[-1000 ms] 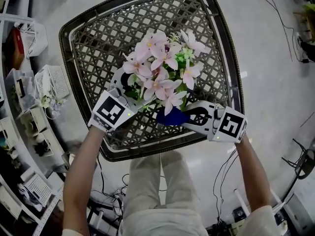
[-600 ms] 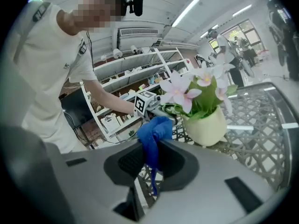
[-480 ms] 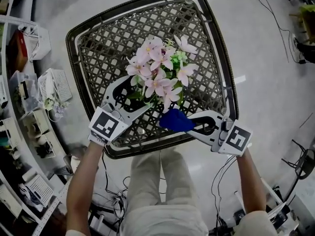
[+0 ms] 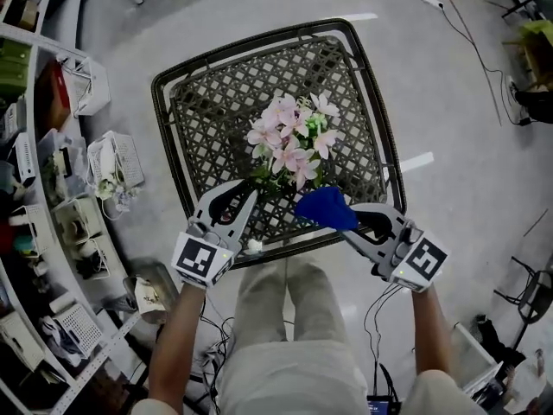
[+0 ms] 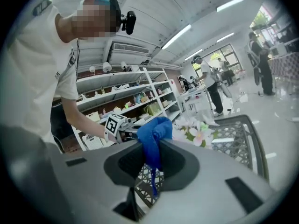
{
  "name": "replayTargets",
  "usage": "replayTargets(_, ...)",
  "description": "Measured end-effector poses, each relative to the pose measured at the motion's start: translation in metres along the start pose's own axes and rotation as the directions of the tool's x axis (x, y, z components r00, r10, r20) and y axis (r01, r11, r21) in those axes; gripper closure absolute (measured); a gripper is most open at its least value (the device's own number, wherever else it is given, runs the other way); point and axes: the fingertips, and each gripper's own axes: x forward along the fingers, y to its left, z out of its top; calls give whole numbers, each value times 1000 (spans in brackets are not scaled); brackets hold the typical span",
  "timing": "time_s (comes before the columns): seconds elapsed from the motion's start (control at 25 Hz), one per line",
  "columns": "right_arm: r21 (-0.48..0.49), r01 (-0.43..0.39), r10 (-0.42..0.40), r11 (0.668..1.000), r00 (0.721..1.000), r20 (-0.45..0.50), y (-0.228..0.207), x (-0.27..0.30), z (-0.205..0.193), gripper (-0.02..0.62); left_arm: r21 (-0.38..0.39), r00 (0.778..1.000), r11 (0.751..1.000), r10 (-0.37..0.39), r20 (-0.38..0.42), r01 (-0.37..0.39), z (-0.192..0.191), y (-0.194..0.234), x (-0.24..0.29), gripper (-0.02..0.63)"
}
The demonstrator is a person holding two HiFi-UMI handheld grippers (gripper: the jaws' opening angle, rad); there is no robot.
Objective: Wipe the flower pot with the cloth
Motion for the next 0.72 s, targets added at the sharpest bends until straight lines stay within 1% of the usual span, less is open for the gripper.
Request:
replayTargets(0.08, 10, 45, -45, 999, 999, 26, 1, -6, 16, 512, -27, 999, 998, 48, 19, -48, 17, -2, -14, 545)
replayTargets(0.16, 31, 76, -78, 997, 996, 48, 4, -11, 35, 512, -92, 994, 991, 102, 26, -99, 32, -3, -26, 574)
replayTargets(0.24, 29, 116, -118, 993, 990, 71, 4, -18, 55, 512, -150, 989, 979, 143, 38, -135, 50, -7, -33, 581)
replayTargets(0.28, 21, 141, -142, 990, 986, 82, 4, -22, 64, 512, -158, 987, 977, 154, 49, -144, 60, -11, -37, 583)
replayTargets(0.36, 8, 188, -187, 982, 976, 108, 4, -30, 82, 512, -143, 985, 979, 155, 72, -144, 82, -22, -43, 583)
replayTargets(0.56, -12, 277, -271, 961, 948, 169, 12, -52, 128, 512, -52, 991, 996, 82, 103, -77, 139, -53, -58, 583)
replayTargets(0.64, -22, 317, -307, 948, 933, 189, 15, -62, 145, 512, -43, 991, 997, 73, 114, -68, 157, -59, -66, 583)
replayTargets(0.72, -29, 350, -337, 936, 918, 211, 21, -71, 159, 513, -49, 990, 997, 71, 123, -66, 171, -62, -76, 583)
